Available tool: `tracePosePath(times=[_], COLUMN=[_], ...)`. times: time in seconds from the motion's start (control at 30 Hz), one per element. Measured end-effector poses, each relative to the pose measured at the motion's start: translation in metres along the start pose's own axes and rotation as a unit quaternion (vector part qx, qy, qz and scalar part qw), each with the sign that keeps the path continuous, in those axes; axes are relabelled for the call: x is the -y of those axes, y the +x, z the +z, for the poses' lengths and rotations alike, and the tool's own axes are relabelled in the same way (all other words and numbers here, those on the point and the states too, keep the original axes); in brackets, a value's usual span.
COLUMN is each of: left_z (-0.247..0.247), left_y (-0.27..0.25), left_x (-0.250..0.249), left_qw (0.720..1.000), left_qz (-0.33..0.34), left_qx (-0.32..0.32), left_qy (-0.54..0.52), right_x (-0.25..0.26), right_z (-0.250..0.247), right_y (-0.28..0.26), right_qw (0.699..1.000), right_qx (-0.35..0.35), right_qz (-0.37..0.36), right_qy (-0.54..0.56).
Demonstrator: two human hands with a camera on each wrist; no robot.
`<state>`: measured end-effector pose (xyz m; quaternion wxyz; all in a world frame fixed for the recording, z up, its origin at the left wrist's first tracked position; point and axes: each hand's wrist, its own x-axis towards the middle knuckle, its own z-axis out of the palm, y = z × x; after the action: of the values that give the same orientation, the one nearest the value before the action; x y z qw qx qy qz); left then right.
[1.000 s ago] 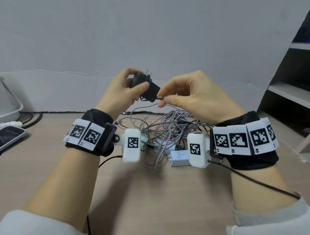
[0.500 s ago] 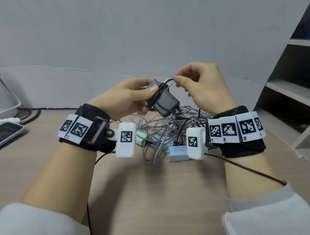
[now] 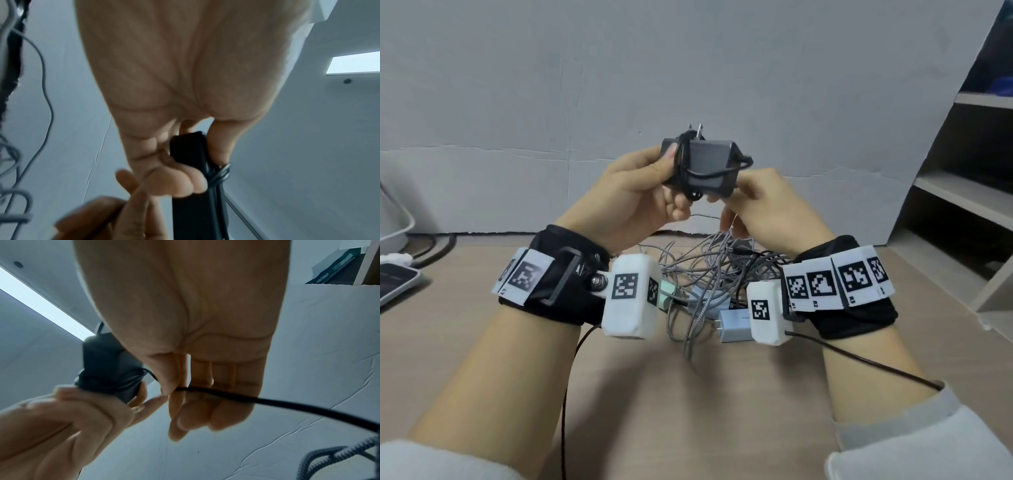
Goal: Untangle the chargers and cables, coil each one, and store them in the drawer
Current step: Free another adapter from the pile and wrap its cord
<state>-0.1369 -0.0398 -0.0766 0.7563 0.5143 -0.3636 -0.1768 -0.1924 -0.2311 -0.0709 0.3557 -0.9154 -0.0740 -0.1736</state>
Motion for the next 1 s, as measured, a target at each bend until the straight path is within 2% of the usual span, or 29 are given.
tracePosePath(times=[0.13,0.2,0.4,0.5,0.6,0.7,0.8,0.9,1.0], left_z=[0.001,-0.001,-0.016,-0.022,-0.024,-0.024,-0.021,-0.014,-0.005], left_y=[0.004,0.008,0.016,0.017,0.018,0.017,0.014,0.008,0.003], left_x=[-0.002,0.001,0.008,0.011,0.016,0.021,0.023,0.018,0.012], left_qw=[0.997,0.992,0.958,0.937,0.924,0.92,0.923,0.935,0.952], left_qz=[0.03,0.04,0.068,0.097,0.11,0.09,0.042,0.01,-0.015], left_qx=[-0.069,-0.122,-0.276,-0.337,-0.361,-0.349,-0.277,-0.169,-0.063], left_qy=[-0.016,-0.02,-0.048,-0.008,0.054,0.155,0.265,0.313,0.299], right_x=[0.003,0.003,-0.005,-0.007,-0.001,0.009,0.018,0.019,0.013], right_z=[0.009,0.011,0.007,0.003,0.002,0.001,-0.001,-0.008,-0.018], right_y=[-0.005,-0.006,-0.004,-0.003,-0.006,-0.01,-0.011,-0.008,-0.006], right_qw=[0.994,0.99,0.987,0.988,0.991,0.991,0.994,0.994,0.983], right_qx=[0.099,0.126,0.106,0.085,0.089,0.113,0.106,-0.017,-0.118], right_qz=[0.037,0.045,0.064,0.08,0.064,0.013,-0.041,-0.09,-0.093], right_qy=[-0.034,-0.045,-0.099,-0.103,-0.078,-0.067,-0.004,0.057,0.105])
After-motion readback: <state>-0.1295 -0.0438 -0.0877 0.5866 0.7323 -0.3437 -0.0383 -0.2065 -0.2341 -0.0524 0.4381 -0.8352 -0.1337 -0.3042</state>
